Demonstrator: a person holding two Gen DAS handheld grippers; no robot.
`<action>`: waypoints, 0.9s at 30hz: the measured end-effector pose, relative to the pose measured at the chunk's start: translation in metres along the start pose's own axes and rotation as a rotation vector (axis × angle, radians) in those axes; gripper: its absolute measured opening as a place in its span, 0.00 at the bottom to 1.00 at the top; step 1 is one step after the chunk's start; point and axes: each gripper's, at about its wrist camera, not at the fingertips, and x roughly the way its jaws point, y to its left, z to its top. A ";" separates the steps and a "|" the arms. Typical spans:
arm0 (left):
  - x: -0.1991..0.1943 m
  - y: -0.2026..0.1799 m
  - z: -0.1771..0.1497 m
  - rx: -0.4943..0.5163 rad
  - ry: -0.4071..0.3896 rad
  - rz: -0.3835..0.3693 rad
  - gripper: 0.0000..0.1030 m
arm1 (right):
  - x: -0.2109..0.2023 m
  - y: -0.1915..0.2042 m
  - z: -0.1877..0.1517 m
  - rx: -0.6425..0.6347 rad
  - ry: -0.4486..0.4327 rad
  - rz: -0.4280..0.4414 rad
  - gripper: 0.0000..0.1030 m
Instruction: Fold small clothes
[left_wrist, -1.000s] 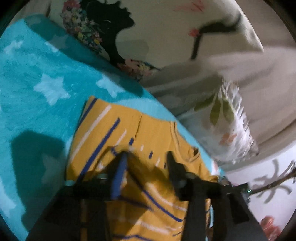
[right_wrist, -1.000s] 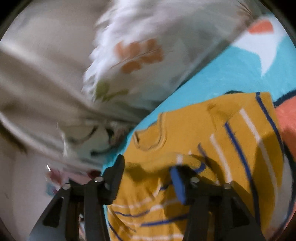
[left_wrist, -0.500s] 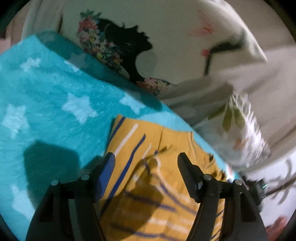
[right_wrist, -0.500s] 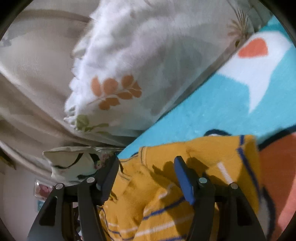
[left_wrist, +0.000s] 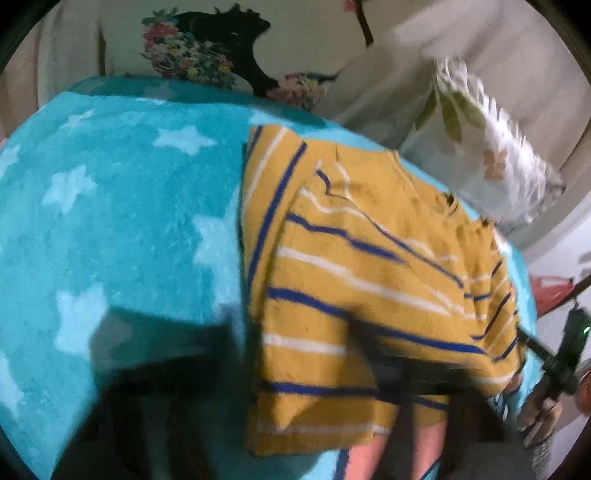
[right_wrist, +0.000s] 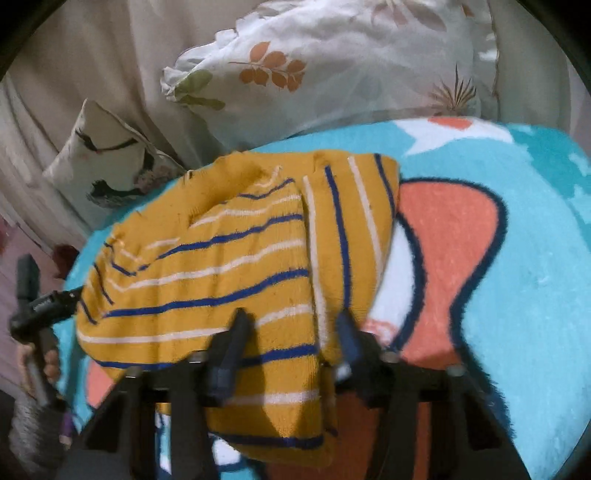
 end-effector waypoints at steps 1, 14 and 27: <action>-0.006 0.000 0.000 -0.017 -0.004 0.008 0.16 | -0.006 -0.005 0.003 0.024 -0.001 0.004 0.16; -0.045 0.016 -0.020 -0.073 -0.160 0.087 0.48 | -0.055 -0.025 -0.002 0.004 -0.103 -0.173 0.03; -0.016 -0.026 0.044 0.083 -0.128 0.061 0.80 | 0.019 0.071 0.077 -0.231 -0.101 -0.132 0.62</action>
